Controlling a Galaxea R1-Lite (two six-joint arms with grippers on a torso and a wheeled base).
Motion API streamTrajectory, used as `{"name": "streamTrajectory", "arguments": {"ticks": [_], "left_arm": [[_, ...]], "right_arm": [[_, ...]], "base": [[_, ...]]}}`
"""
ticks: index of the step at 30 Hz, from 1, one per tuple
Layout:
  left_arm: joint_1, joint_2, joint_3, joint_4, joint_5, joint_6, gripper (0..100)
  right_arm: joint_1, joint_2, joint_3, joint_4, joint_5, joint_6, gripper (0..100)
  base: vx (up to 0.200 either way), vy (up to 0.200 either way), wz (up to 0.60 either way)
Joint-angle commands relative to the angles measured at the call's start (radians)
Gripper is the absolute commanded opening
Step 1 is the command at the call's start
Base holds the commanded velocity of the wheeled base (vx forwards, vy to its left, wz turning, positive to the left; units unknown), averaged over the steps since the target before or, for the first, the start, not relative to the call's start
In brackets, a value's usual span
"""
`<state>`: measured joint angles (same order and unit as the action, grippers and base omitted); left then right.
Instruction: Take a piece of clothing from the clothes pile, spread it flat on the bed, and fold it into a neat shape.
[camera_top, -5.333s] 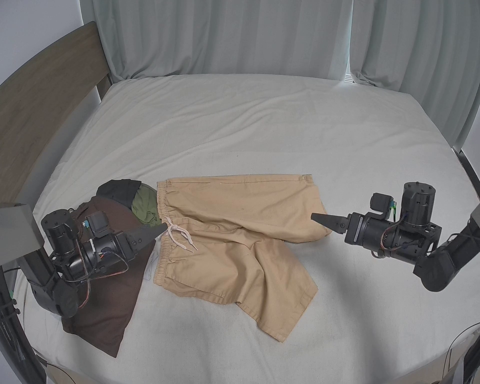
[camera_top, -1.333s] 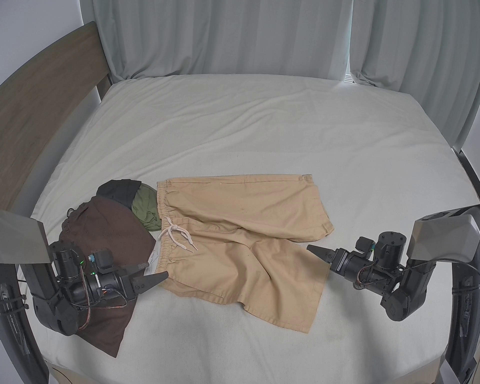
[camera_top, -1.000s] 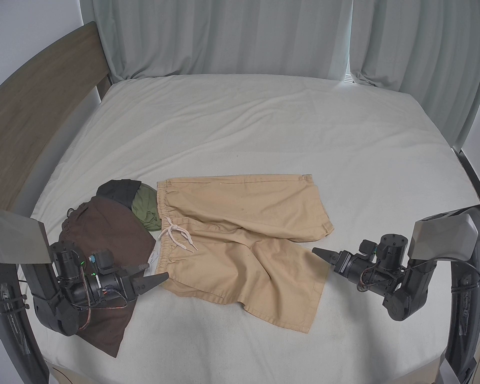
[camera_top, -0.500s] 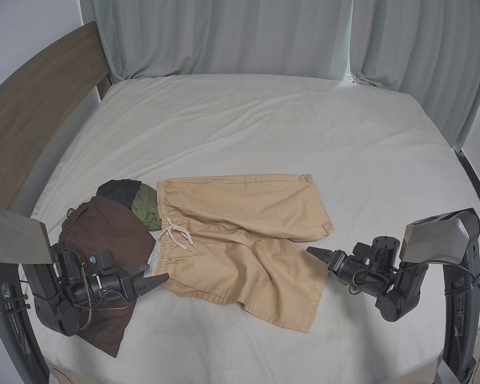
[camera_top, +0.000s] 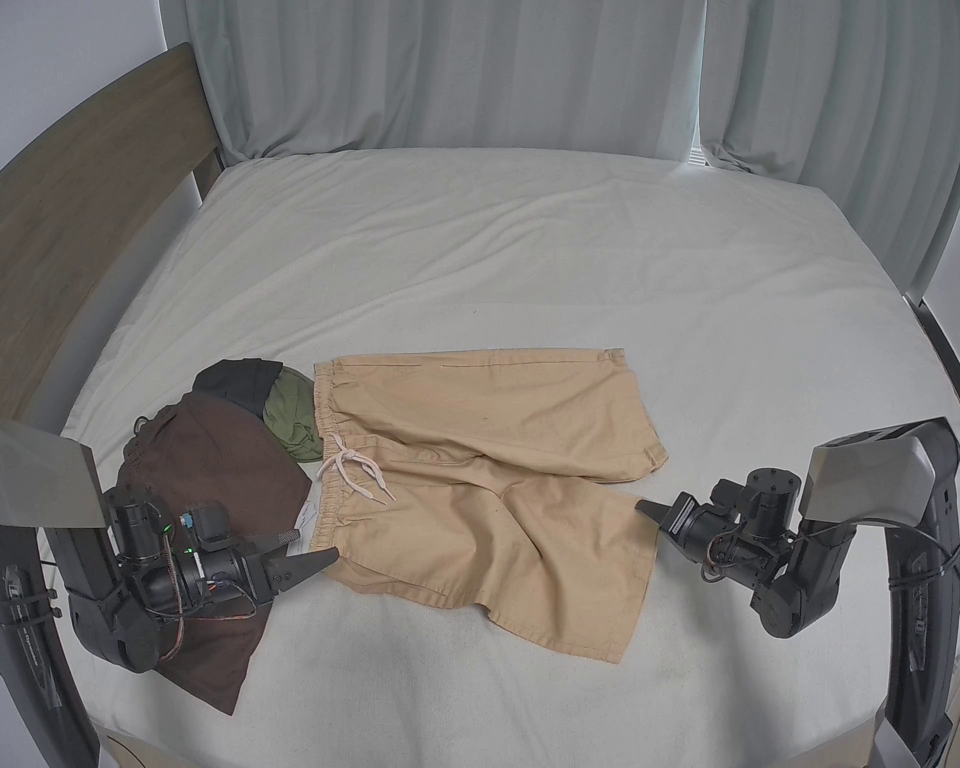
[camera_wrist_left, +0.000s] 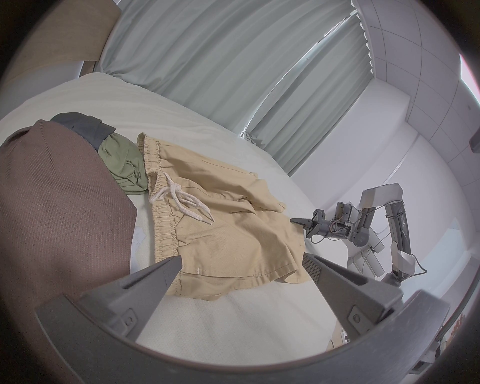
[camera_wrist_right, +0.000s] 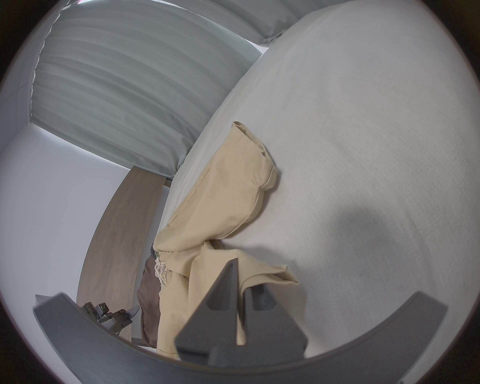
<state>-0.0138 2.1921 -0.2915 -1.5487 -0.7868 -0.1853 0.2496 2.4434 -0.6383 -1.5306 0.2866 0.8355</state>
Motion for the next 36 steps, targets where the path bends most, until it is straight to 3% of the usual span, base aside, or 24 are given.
{"name": "streamTrajectory", "arguments": {"ticks": [1, 23, 24, 32, 36], "left_arm": [[0.000, 0.001, 0.000, -0.001, 0.000, 0.000, 100], [0.003, 0.011, -0.005, -0.001, 0.000, 0.000, 100], [0.005, 0.011, -0.005, -0.001, 0.000, -0.002, 100], [0.006, 0.029, -0.008, -0.001, 0.000, -0.002, 100], [0.005, 0.031, -0.008, -0.001, 0.000, -0.002, 100]], "right_arm": [[-0.019, -0.004, -0.011, -0.002, 0.000, -0.012, 0], [-0.024, 0.009, -0.029, -0.013, 0.003, -0.098, 0], [-0.026, 0.009, -0.037, -0.013, 0.003, -0.098, 100], [-0.029, -0.075, 0.005, -0.013, -0.001, -0.170, 100], [-0.006, -0.221, 0.085, 0.000, 0.000, -0.242, 100]], "base": [[0.000, 0.000, 0.00], [0.000, 0.000, 0.00], [0.000, 0.000, 0.00], [0.000, 0.000, 0.00], [0.000, 0.000, 0.00]]}}
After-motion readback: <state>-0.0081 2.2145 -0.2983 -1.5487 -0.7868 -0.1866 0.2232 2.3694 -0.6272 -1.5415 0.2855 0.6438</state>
